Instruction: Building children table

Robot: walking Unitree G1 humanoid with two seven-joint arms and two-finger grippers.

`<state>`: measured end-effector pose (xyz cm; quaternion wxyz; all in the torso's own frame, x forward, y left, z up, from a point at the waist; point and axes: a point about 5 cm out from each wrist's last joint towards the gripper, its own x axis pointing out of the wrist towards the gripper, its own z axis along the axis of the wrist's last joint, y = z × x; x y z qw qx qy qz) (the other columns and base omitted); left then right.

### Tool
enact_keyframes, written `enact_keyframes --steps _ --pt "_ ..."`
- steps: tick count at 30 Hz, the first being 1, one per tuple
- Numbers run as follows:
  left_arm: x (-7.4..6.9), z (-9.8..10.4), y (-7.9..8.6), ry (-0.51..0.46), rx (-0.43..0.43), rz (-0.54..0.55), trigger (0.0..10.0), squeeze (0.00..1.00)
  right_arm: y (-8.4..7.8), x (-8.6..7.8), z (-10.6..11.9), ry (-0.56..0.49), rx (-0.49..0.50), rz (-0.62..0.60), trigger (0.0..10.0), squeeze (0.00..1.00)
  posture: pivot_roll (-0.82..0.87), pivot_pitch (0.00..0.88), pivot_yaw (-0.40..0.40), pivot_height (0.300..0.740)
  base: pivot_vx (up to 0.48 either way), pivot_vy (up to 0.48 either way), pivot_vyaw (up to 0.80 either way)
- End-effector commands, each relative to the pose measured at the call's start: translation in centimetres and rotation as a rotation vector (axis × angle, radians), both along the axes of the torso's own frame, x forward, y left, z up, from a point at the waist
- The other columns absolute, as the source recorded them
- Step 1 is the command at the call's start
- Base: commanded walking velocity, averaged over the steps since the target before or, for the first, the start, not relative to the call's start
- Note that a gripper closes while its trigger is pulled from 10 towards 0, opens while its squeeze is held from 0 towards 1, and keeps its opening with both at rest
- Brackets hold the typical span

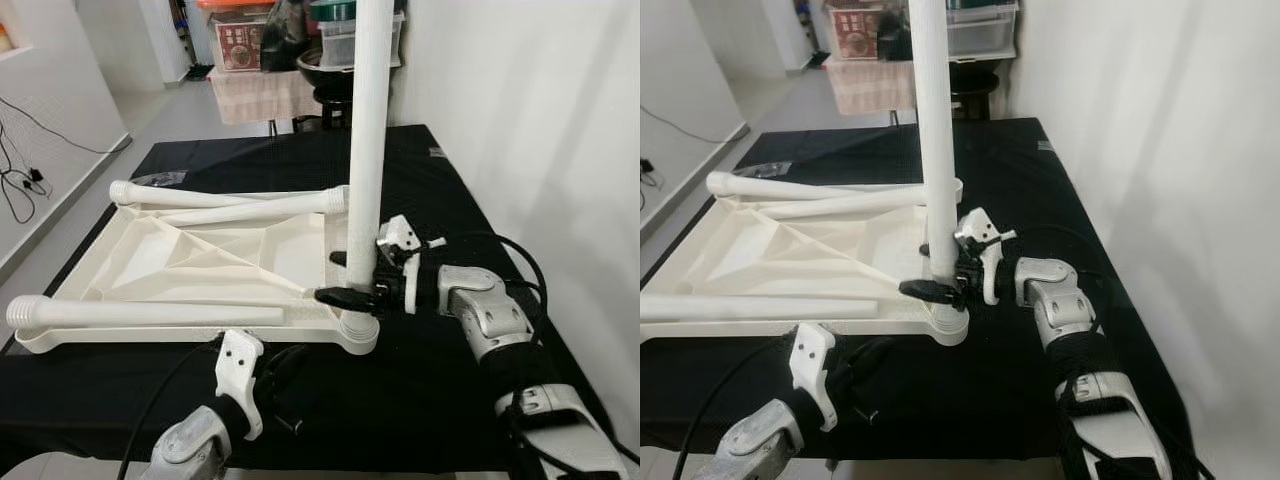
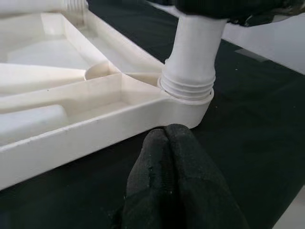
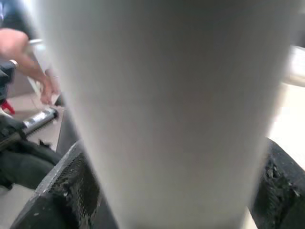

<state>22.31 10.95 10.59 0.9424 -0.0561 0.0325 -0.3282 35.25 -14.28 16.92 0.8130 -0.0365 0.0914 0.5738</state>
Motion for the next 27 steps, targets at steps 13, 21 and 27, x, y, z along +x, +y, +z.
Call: enact_keyframes --steps 13,21,27 --pt "-0.8 0.6 -0.4 -0.073 0.065 -0.011 10.0 0.00 -2.0 0.0 -2.2 0.095 0.041 -0.042 0.0 0.00 -0.03 0.000 0.038 0.740 0.000 0.000 0.00" --pt "-1.2 0.8 -0.1 -0.084 0.048 0.009 10.0 0.00 -1.0 -3.0 -6.2 -0.006 -0.121 -1.017 0.0 0.00 -0.05 0.000 0.042 0.740 0.000 0.000 0.00" --pt "-1.0 0.7 0.1 -0.082 0.048 0.005 10.0 0.00 2.8 -6.1 -6.5 -0.042 -0.119 -0.602 0.0 0.00 -0.07 0.000 0.056 0.740 0.000 0.000 0.00"
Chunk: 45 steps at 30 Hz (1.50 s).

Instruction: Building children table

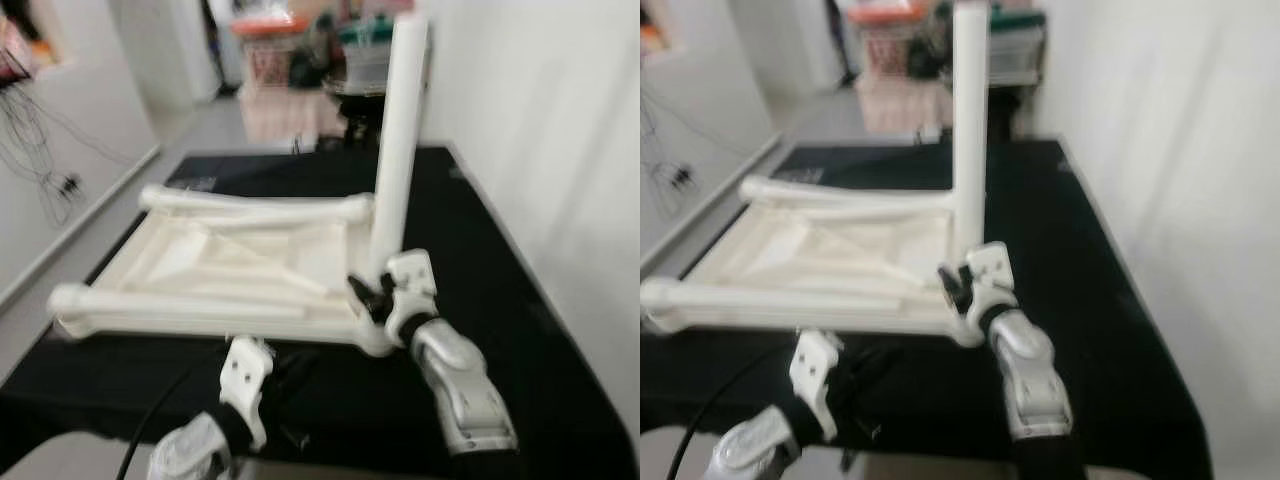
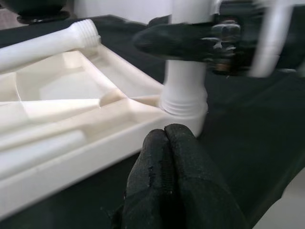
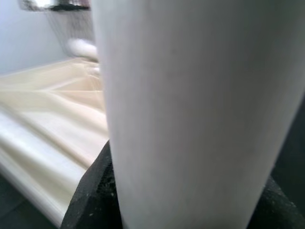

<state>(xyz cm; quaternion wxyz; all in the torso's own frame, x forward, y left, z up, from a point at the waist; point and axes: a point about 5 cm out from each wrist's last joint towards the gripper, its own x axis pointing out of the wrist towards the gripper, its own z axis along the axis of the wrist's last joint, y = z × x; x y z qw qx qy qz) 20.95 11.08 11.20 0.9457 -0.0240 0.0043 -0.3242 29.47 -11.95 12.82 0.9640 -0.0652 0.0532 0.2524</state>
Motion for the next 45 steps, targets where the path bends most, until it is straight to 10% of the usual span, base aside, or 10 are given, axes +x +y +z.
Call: enact_keyframes --steps 1,2,3,7,12,13,15,26,31,45 --pt "0.3 0.1 0.0 -0.008 0.005 -0.006 10.0 0.00 0.5 -0.3 -2.4 0.126 -0.033 0.093 0.0 0.00 -0.07 0.000 0.056 0.740 0.000 0.000 0.00" --pt "0.4 0.1 -0.1 -0.003 -0.002 -0.010 10.0 0.00 -0.4 0.5 -2.5 0.135 -0.036 0.058 0.0 0.00 -0.07 0.000 0.056 0.740 0.000 0.000 0.00" --pt "0.4 0.0 -0.1 0.004 -0.014 -0.015 10.0 0.00 -0.8 1.0 -2.4 0.161 -0.027 0.006 10.0 0.00 -0.07 0.000 0.058 0.740 0.000 0.000 0.00" --pt "0.6 0.1 -0.1 0.008 -0.033 -0.001 10.0 0.00 0.5 1.2 -0.9 0.152 0.036 0.150 10.0 1.00 -0.06 0.000 0.054 0.740 0.000 0.000 0.00" --pt "0.9 0.4 -0.4 0.002 -0.048 -0.007 10.0 0.00 0.8 1.8 0.8 0.101 0.091 0.345 10.0 1.00 -0.07 0.000 0.061 0.740 0.000 0.000 0.00" --pt "1.0 0.5 -0.4 0.001 -0.051 -0.007 10.0 0.00 0.7 2.0 1.4 0.090 0.095 0.420 10.0 0.17 -0.07 0.000 0.063 0.740 0.000 0.000 0.00" --pt "1.1 0.5 -0.4 0.000 -0.052 -0.006 10.0 0.00 0.5 2.2 1.9 0.082 0.098 0.493 10.0 0.00 -0.07 0.000 0.068 0.740 0.000 0.000 0.00" --pt "1.4 0.7 -0.5 0.001 -0.068 -0.015 10.0 0.00 0.1 4.3 5.6 0.090 0.061 0.895 10.0 0.00 -0.05 0.000 0.063 0.740 0.000 0.000 0.00" --pt "1.4 0.7 -0.6 0.003 -0.070 -0.022 10.0 0.00 0.7 4.7 5.6 0.146 0.085 0.969 0.0 0.00 -0.04 0.000 0.052 0.740 0.000 0.000 0.00" --pt "1.5 1.0 -0.5 0.006 -0.074 -0.027 10.0 0.00 -0.9 3.4 4.8 0.041 0.143 0.725 0.0 0.00 -0.06 0.000 0.049 0.740 0.000 0.000 0.00"
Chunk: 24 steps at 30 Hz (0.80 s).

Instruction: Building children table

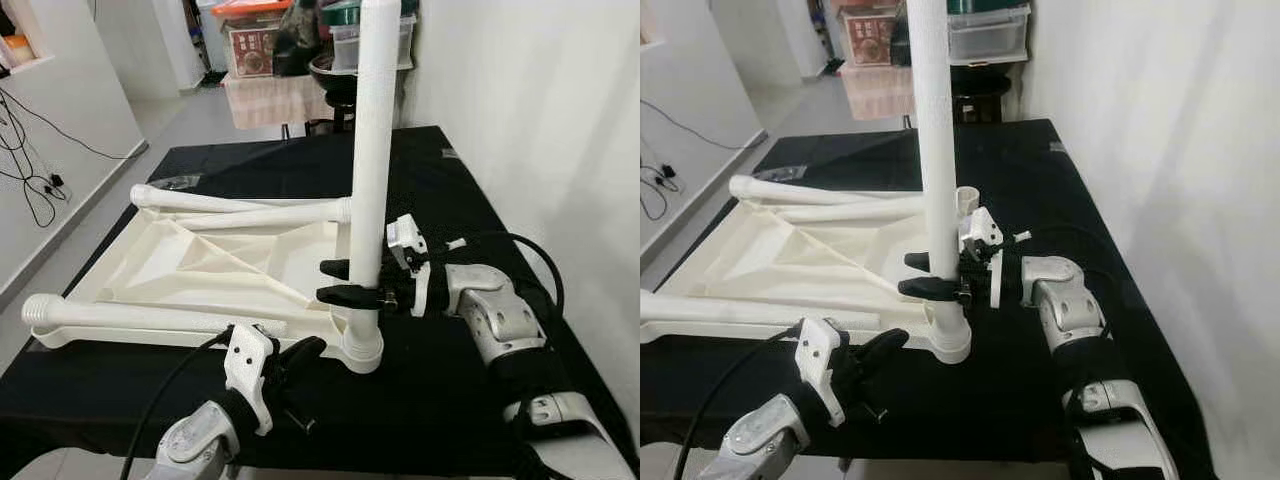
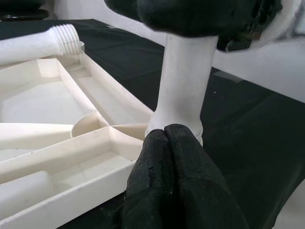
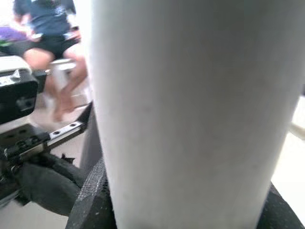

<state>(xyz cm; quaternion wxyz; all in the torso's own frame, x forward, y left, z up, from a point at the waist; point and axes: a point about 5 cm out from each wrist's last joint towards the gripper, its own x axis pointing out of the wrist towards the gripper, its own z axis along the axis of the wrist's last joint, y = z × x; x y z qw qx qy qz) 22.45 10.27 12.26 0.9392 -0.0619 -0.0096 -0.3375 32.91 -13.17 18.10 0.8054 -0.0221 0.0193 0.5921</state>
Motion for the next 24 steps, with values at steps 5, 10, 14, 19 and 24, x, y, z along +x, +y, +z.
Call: enact_keyframes --steps 5,10,14,19,24 --pt "0.2 0.1 0.8 0.007 0.011 0.011 10.0 0.00 2.9 -2.9 -5.4 0.122 -0.100 -0.701 0.0 0.00 -0.09 0.000 0.059 0.740 0.000 0.000 0.00" --pt "0.3 0.1 0.8 0.007 0.017 0.009 10.0 0.00 2.5 -1.9 -4.9 0.106 -0.071 -0.707 0.0 0.00 -0.06 0.000 0.034 0.740 0.000 0.000 0.00" --pt "0.4 -0.1 0.9 0.009 0.034 0.027 10.0 0.00 2.4 -0.9 -5.3 0.145 -0.045 -0.719 0.0 0.00 -0.06 0.000 0.047 0.740 0.000 0.000 0.00" --pt "0.7 0.7 1.1 0.004 0.068 0.039 10.0 0.00 1.9 -0.6 -3.4 0.090 -0.023 -0.540 10.0 1.00 -0.07 0.000 0.054 0.740 0.000 0.000 0.00" --pt "1.3 2.0 0.7 -0.012 0.044 0.048 10.0 0.00 1.5 -1.0 -2.3 0.062 -0.034 -0.478 10.0 1.00 -0.08 0.000 0.059 0.740 0.000 0.000 0.00"
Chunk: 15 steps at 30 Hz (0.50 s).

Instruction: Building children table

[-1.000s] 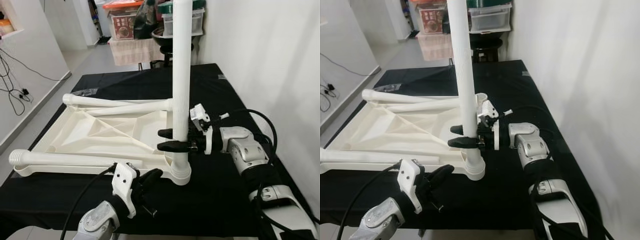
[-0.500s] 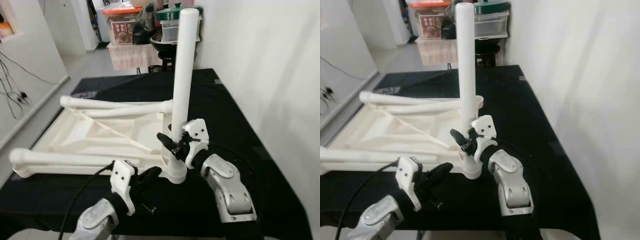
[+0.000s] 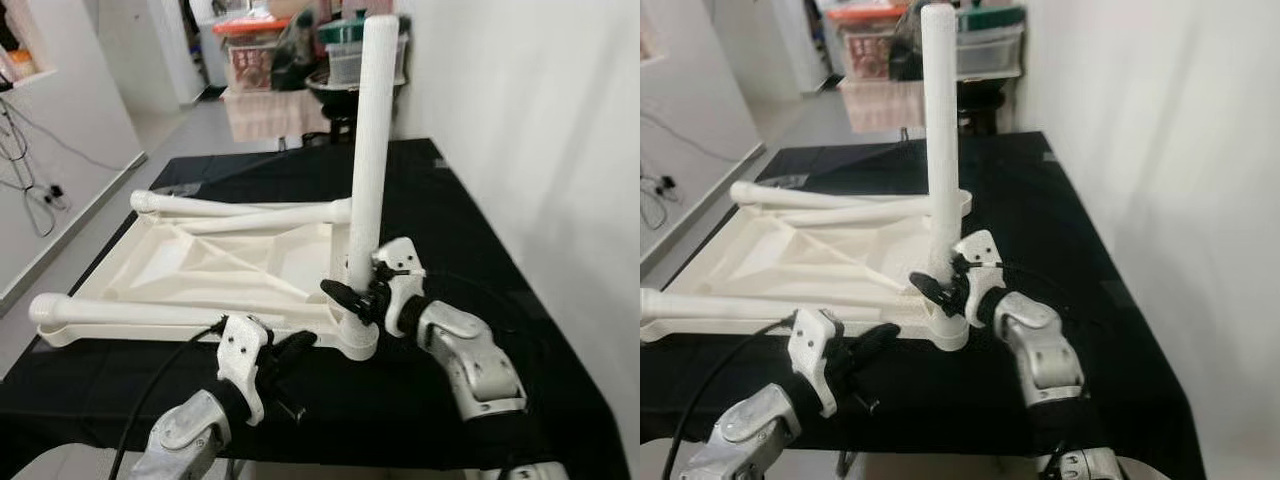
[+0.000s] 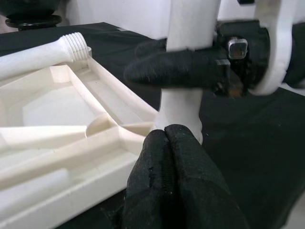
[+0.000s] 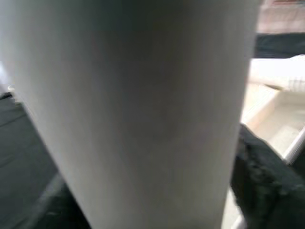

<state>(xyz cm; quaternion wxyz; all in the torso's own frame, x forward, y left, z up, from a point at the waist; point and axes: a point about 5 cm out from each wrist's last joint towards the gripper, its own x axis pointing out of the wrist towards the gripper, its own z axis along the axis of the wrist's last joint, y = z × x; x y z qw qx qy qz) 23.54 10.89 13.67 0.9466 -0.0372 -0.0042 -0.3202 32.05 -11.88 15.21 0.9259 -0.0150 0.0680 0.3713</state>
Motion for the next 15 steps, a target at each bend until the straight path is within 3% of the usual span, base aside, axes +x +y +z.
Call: enact_keyframes --steps 1,3,6,10,11,13,14,15 --pt "0.2 0.6 0.1 -0.008 -0.006 0.010 10.0 0.00 0.2 -0.2 0.6 -0.014 0.013 0.028 10.0 1.00 -0.08 0.000 0.059 0.740 0.000 0.000 0.00" --pt "0.8 1.7 -0.2 -0.011 -0.012 0.021 10.0 0.00 -0.7 -0.5 1.5 -0.031 -0.016 0.104 10.0 1.00 -0.09 0.000 0.076 0.740 0.000 0.000 0.00" --pt "1.2 2.1 -0.6 0.004 0.012 0.028 10.0 0.00 -1.6 -1.2 1.0 -0.013 -0.065 0.210 10.0 1.00 -0.11 0.000 0.089 0.740 0.000 0.000 0.00" --pt "1.3 2.3 -0.8 0.018 0.009 0.033 10.0 0.00 -2.1 -1.6 0.7 -0.008 -0.087 0.255 10.0 1.00 -0.11 0.000 0.099 0.740 0.000 0.000 0.00" --pt "1.4 2.7 -1.9 0.054 -0.018 0.029 10.0 0.00 -3.1 -1.7 1.1 -0.008 -0.097 0.298 10.0 0.67 -0.12 0.000 0.127 0.740 0.000 0.000 0.00" --pt "1.5 2.8 -2.2 0.065 -0.025 0.024 10.0 0.00 -3.4 -1.5 1.4 -0.010 -0.092 0.303 10.0 0.67 -0.13 0.000 0.126 0.740 0.000 0.000 0.00" --pt "1.5 2.8 -2.4 0.070 -0.028 0.021 10.0 0.00 -3.6 -1.4 1.5 -0.010 -0.086 0.305 10.0 0.00 -0.13 0.000 0.126 0.740 0.000 0.000 0.00" --pt "1.5 2.8 -2.4 0.070 -0.028 0.021 10.0 0.00 -3.6 -1.4 1.5 -0.010 -0.086 0.305 10.0 0.00 -0.13 0.000 0.126 0.740 0.000 0.000 0.00"
